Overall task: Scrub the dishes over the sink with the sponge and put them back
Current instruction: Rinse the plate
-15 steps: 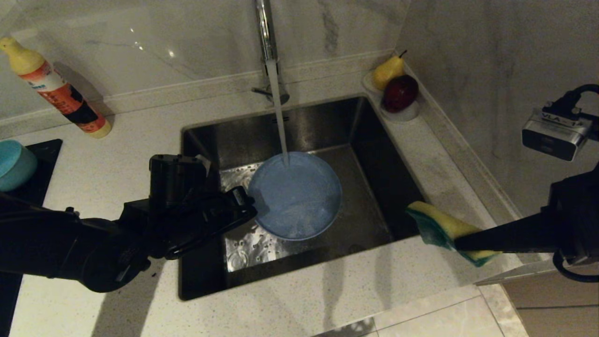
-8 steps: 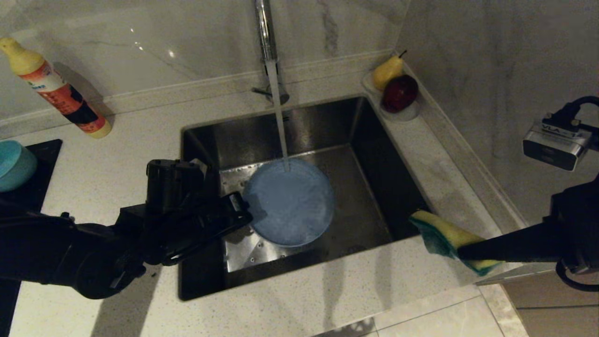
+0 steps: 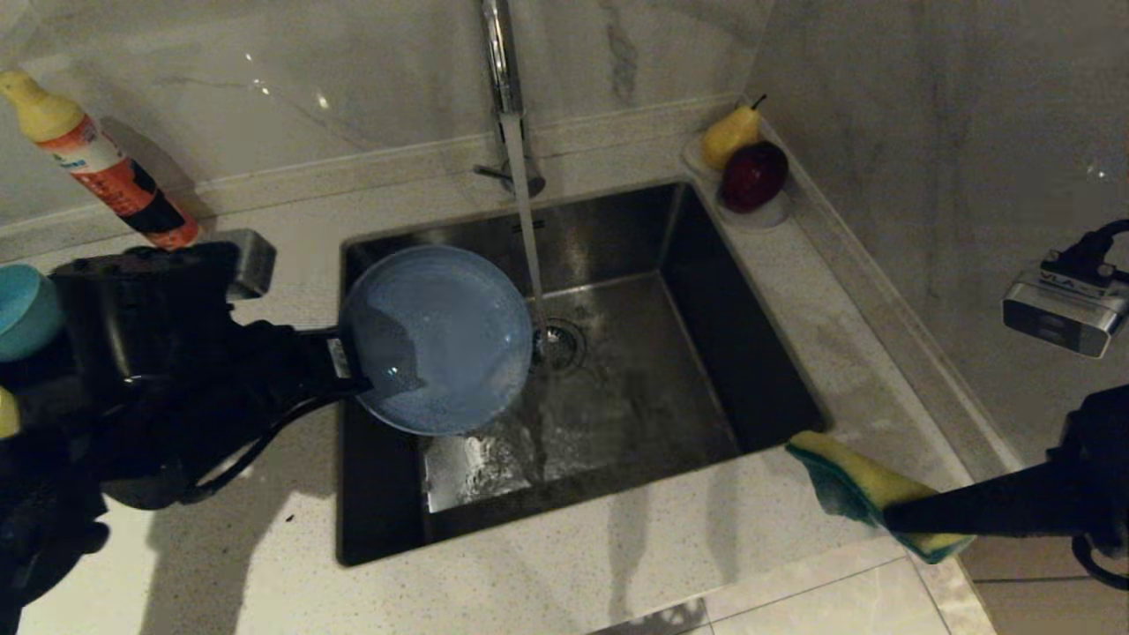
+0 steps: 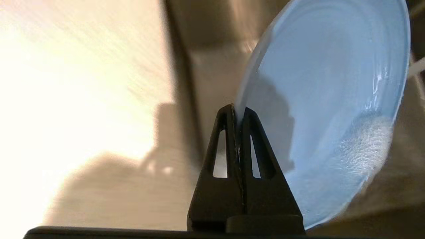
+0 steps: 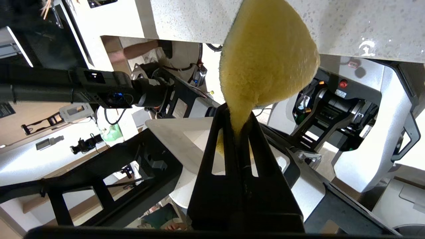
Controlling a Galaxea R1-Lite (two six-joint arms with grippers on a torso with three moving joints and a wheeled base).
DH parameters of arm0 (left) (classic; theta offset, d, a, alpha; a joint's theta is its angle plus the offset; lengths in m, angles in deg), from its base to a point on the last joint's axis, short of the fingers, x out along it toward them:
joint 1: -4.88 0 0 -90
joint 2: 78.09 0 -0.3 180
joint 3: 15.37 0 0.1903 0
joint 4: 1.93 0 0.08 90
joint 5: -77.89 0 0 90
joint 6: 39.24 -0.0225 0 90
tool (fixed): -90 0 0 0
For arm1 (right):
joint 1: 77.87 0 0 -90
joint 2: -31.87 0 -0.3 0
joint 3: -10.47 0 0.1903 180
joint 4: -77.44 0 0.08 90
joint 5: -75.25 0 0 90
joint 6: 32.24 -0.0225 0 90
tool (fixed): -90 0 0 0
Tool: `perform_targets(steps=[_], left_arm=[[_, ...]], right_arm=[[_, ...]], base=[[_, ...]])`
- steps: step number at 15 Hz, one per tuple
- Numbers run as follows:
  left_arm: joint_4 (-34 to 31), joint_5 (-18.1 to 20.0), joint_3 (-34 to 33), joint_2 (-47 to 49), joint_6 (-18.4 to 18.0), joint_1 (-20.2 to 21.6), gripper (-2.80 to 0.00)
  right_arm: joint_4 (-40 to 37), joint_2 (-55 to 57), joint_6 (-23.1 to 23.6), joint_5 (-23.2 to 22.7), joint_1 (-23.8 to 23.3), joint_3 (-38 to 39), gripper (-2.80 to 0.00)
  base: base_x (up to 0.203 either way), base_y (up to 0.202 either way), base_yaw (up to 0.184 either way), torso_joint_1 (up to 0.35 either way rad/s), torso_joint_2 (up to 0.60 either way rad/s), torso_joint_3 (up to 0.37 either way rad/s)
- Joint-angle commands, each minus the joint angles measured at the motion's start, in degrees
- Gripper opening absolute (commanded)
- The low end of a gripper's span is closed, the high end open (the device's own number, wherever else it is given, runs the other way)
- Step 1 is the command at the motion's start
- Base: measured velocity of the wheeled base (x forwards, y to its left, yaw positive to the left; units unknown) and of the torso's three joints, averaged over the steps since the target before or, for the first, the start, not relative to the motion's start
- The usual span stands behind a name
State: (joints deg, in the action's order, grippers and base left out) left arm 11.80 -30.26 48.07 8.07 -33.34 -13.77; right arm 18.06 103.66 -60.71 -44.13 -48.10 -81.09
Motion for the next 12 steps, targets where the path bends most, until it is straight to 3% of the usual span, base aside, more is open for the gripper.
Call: perform_targets(steps=[1, 3, 6, 8, 11, 12], left_arm=[[0.2, -0.4, -2.0, -10.2, -6.6, 1.1, -2.80], [0.4, -0.7, -3.2, -14.1, -11.9, 1.4, -2.80], [0.5, -0.7, -3.2, -17.7, -16.6, 2.2, -2.80], [3.2, -0.4, -3.9, -19.1, -19.4, 2.6, -2.80], [8.5, 0.1, -6.1, -19.2, -26.7, 2.6, -2.80], [9.6, 0.1, -6.2, -19.1, -27.2, 2.5, -2.80]], right_arm=[[-0.4, -0.4, -0.1, -0.2, 0.2, -0.6, -2.80], [-0.5, -0.3, -0.7, -0.2, 0.6, -0.7, -2.80], [-0.7, -0.3, -1.0, -0.2, 0.8, -0.4, -2.80], [-0.7, -0.3, -1.0, -0.2, 0.9, -0.5, -2.80], [-0.6, 0.2, -1.0, -0.2, 0.9, -0.3, -2.80], [-0.6, 0.2, -1.0, -0.2, 0.9, -0.1, -2.80]], base=[[0.000, 0.000, 0.000, 0.000, 0.00, 0.000], [0.000, 0.000, 0.000, 0.000, 0.00, 0.000], [0.000, 0.000, 0.000, 0.000, 0.00, 0.000], [0.000, 0.000, 0.000, 0.000, 0.00, 0.000], [0.000, 0.000, 0.000, 0.000, 0.00, 0.000], [0.000, 0.000, 0.000, 0.000, 0.00, 0.000]])
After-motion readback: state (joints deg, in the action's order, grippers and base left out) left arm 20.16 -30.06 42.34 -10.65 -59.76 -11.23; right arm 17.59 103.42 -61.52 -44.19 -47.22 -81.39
